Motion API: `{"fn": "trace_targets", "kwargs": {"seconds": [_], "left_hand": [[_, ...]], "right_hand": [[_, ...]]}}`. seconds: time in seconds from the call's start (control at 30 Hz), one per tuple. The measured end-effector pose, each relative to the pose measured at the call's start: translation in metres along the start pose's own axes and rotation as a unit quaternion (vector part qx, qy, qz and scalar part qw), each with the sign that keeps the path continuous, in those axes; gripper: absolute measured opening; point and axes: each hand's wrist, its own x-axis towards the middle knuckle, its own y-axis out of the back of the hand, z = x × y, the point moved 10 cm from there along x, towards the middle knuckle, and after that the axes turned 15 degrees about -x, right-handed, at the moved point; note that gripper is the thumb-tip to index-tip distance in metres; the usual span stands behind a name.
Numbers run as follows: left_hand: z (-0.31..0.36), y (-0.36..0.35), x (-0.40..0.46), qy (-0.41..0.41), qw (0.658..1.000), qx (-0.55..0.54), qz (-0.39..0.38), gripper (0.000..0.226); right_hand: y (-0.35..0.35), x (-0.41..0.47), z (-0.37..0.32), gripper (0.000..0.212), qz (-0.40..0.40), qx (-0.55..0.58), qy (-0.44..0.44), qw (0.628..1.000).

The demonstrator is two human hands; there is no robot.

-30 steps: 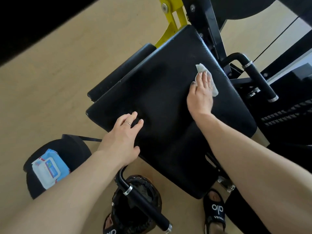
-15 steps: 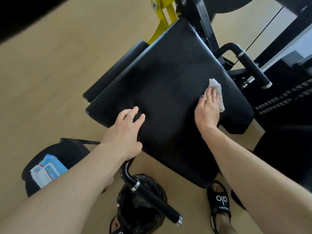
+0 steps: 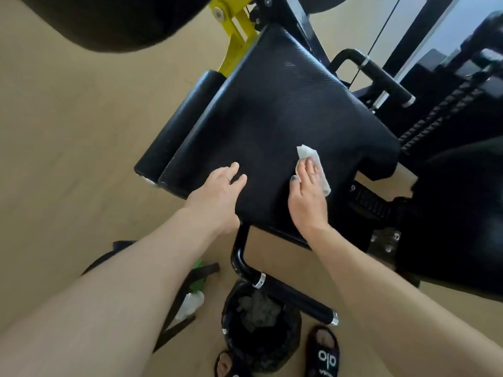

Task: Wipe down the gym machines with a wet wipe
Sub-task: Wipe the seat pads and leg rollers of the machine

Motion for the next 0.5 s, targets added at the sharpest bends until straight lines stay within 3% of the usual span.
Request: {"fn": "trace_targets", "kwargs": {"seconds": [0.07,0.13,0.27,0.3,0.37,0.43,0.5], "left_hand": [[-0.001,0.003,0.0,-0.01,1.0,0.0,-0.002,0.086],[0.001,0.006,0.001,-0.017,1.0,0.002,-0.008,0.083],[0.0,0.017,-0.004,-0.017,1.0,-0.001,0.009,0.066],[-0.002,0.022,-0.007,-0.026,0.999,0.01,0.026,0.059],[-0.012,0.029,-0.016,-0.048,0.997,0.039,0.048,0.051],[-0.024,0.027,-0.024,-0.061,0.996,0.044,0.045,0.057],[-0.029,0.021,-0.025,-0.074,0.996,0.037,0.028,0.066]], "right_hand": [[-0.026,-0.028,-0.04,0.052,-0.013,0.005,0.041,0.999],[-0.046,-0.071,-0.071,0.052,-0.036,-0.02,0.142,0.989],[-0.037,-0.087,-0.049,0.05,-0.045,-0.094,0.237,0.966],[-0.03,-0.08,-0.037,0.05,-0.039,-0.097,0.211,0.972],[-0.025,-0.069,-0.011,0.051,-0.038,-0.041,0.078,0.995],[-0.034,-0.07,-0.014,0.052,-0.025,0.019,-0.026,0.999],[-0.049,-0.083,-0.053,0.054,-0.013,0.017,-0.017,1.0]]}}
